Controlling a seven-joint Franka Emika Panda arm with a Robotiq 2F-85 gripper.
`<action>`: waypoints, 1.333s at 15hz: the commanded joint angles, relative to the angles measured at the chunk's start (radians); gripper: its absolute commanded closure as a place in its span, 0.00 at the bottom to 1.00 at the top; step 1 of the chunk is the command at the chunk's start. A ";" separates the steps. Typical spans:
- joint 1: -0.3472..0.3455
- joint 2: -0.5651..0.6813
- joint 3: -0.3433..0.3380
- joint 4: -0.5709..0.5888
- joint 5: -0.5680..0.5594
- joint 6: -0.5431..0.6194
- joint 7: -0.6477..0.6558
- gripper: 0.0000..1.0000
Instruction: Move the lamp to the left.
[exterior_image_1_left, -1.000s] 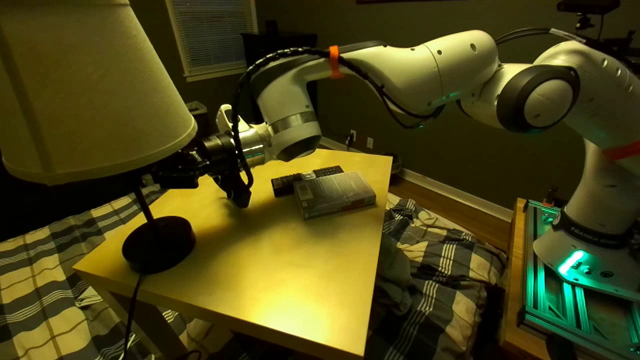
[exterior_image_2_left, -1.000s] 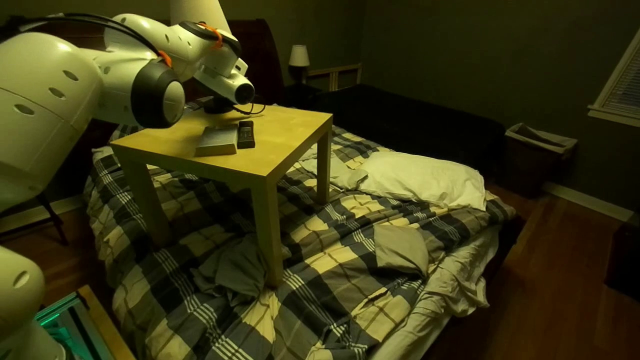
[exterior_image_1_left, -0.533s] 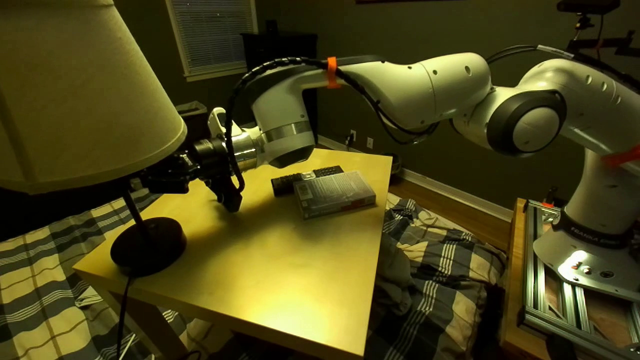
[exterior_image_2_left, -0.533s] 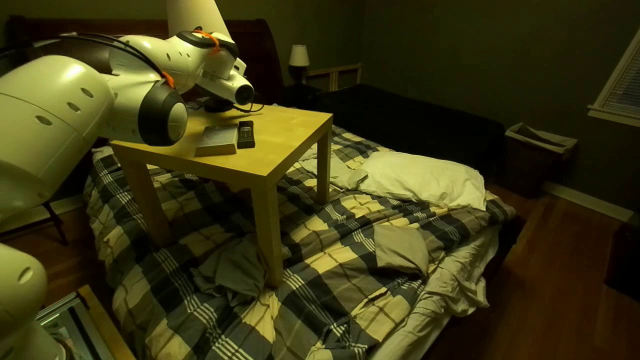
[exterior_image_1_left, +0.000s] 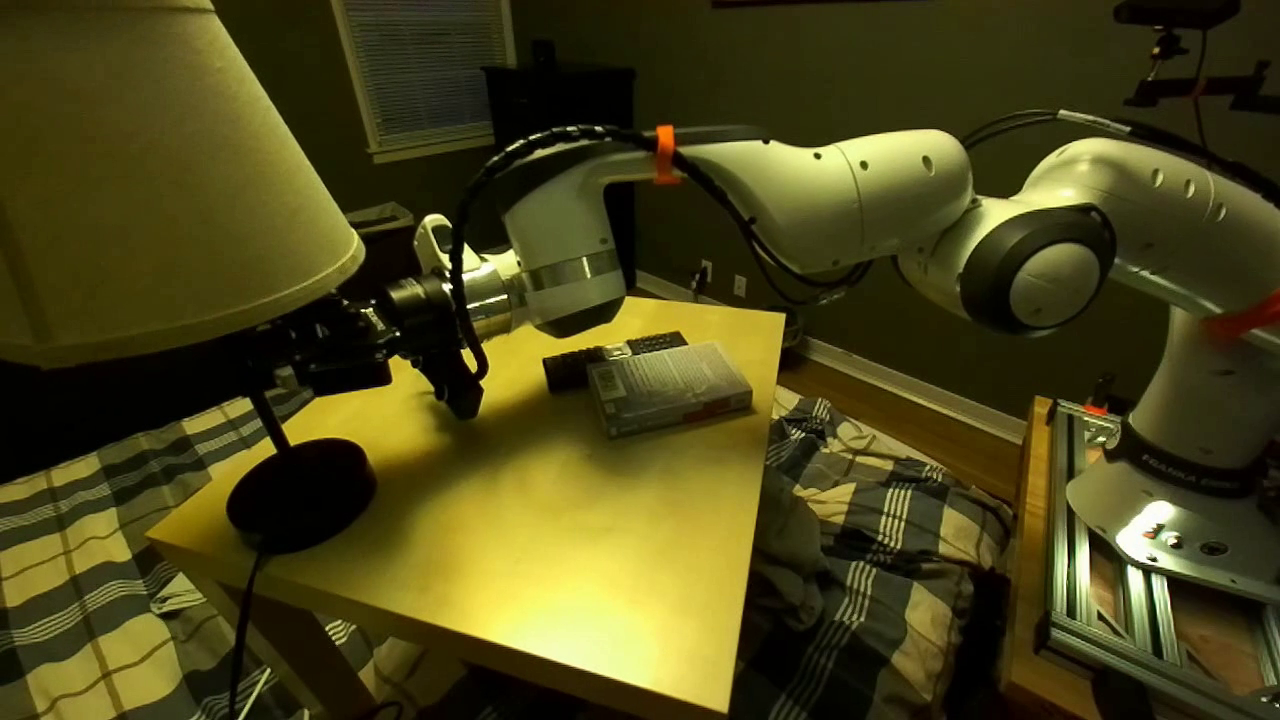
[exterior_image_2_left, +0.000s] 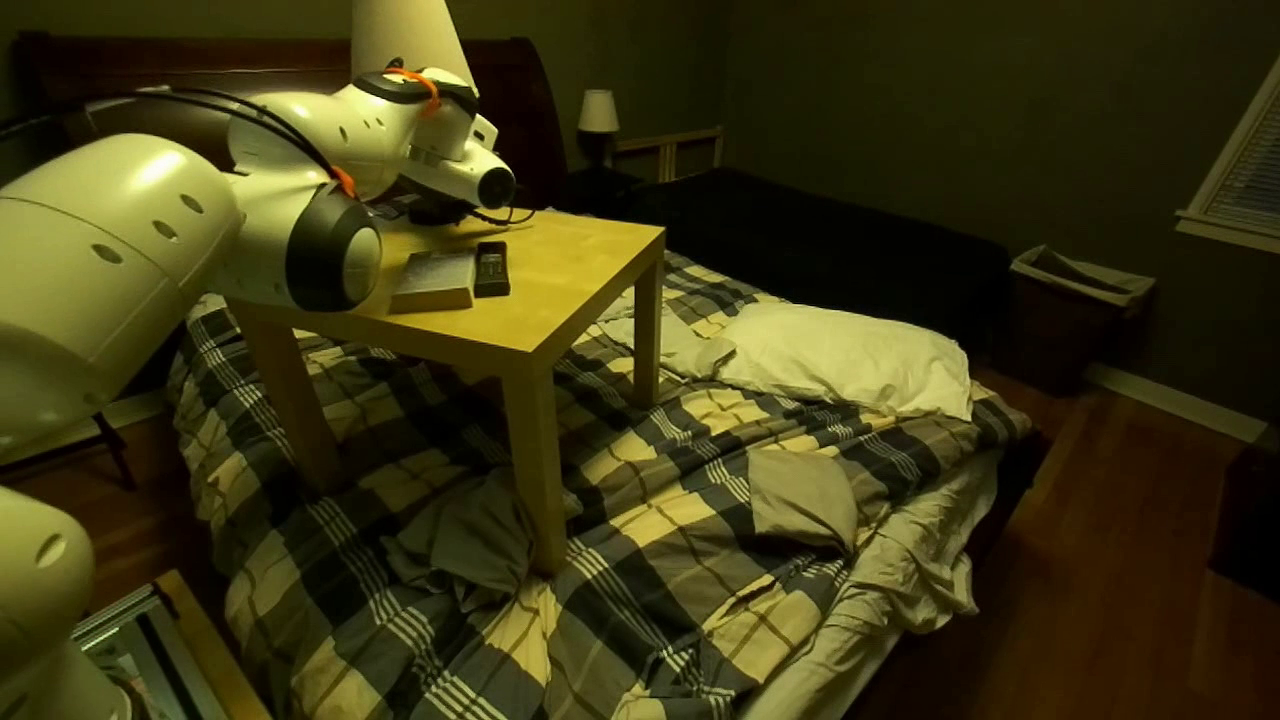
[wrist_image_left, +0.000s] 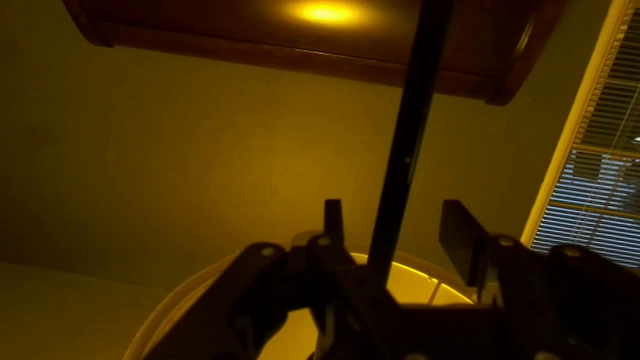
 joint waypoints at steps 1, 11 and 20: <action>0.019 0.038 -0.031 0.063 -0.026 0.026 0.047 0.16; 0.039 -0.060 -0.218 -0.009 -0.237 0.022 0.256 0.01; 0.080 -0.122 -0.527 -0.101 -0.529 0.119 0.627 0.00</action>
